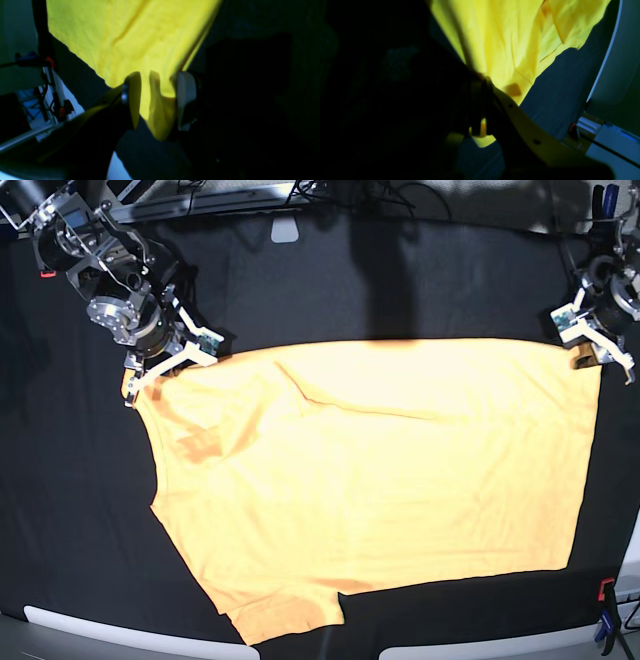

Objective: Layout the t-shirt on the table in an organized manner, then fold the t-shirt properly
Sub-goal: 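Pull the shirt's shoulder edge taut with both grippers and release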

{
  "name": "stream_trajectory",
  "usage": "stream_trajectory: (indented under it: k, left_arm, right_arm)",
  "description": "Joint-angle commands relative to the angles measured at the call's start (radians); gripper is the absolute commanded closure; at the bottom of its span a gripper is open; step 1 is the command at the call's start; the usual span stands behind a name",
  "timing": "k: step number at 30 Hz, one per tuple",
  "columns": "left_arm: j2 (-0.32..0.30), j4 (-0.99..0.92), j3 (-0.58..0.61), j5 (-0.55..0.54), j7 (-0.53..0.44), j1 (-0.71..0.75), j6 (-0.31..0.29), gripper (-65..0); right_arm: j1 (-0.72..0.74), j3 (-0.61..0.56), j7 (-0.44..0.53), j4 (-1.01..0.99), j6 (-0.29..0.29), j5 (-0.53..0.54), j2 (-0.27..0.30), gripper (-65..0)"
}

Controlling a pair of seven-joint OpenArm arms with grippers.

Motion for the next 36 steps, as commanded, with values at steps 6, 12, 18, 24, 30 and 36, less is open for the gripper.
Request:
stream_trajectory:
  k: [6, 12, 18, 24, 30, 36]
  left_arm:
    - [-0.059, -0.023, -0.01, 0.003, 0.008, -0.01, 0.01, -9.1]
    - [-0.059, -0.045, -0.01, -0.11, 0.025, 0.005, 0.01, 0.0]
    - [-0.075, -0.041, -0.01, -0.131, 0.088, 0.065, 0.018, 0.0]
    - [-0.138, 0.008, -0.01, -0.158, 0.124, 0.227, 0.09, 0.0]
    - [-0.177, 0.097, -0.012, -0.198, 0.237, 0.381, 0.146, 0.0]
    - [-0.183, 0.148, -0.013, -0.198, 0.254, 0.467, 0.152, 0.0]
  right_arm:
    - [0.013, 0.008, -0.006, 0.014, -0.024, -0.047, 0.017, 0.0]
    - [0.007, 0.008, -0.022, 0.022, -0.061, -0.045, 0.019, 0.0]
    - [-0.105, 0.012, -0.063, 0.138, -0.066, -0.038, 0.1, 0.0]
    - [-0.277, 0.037, -0.123, 0.219, -0.107, -0.072, 0.166, 0.0]
    - [-0.491, 0.144, -0.15, 0.295, -0.119, -0.09, 0.195, 0.0]
    - [-0.675, 0.297, -0.15, 0.389, -0.119, -0.09, 0.195, 0.0]
